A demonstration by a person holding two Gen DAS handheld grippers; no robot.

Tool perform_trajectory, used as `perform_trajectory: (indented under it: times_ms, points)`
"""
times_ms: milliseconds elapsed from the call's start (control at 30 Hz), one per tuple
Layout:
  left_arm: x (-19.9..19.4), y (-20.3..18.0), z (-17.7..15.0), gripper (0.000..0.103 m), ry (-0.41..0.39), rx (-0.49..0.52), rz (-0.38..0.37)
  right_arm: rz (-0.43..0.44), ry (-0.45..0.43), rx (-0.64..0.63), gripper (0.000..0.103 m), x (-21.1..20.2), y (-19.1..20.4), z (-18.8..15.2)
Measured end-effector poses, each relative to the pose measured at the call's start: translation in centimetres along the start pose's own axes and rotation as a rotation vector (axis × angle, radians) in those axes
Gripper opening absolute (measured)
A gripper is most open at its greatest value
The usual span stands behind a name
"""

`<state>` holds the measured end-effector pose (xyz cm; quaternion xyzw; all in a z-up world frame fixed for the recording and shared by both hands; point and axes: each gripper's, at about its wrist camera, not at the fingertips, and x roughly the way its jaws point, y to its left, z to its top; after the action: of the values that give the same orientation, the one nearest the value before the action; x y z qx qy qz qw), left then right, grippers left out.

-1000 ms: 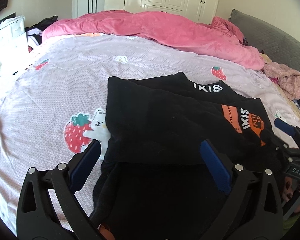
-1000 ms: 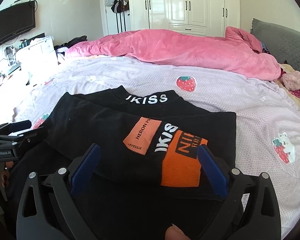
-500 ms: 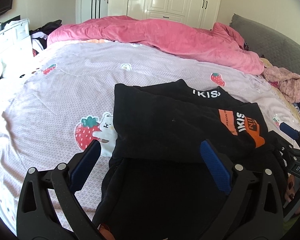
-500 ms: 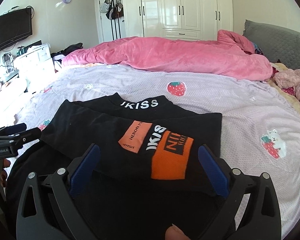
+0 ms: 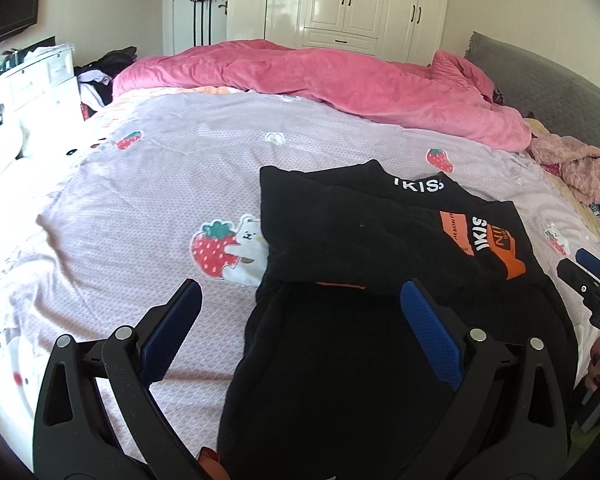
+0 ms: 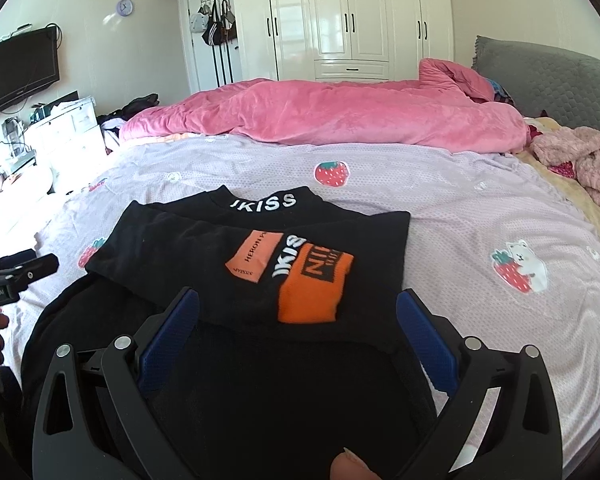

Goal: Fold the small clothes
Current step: 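Move both tools back along the sweatshirt toward its hem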

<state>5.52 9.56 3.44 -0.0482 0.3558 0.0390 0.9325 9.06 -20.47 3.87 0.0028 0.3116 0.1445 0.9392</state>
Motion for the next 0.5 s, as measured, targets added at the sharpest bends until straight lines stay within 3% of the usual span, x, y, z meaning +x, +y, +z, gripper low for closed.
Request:
perform_trajectory:
  times_ms: [500]
  points:
    - [-2.7, 2.0, -2.0, 0.093, 0.028, -0.015, 0.039, -0.044, 0.019, 0.041, 0.098, -3.9, -2.3, -2.9]
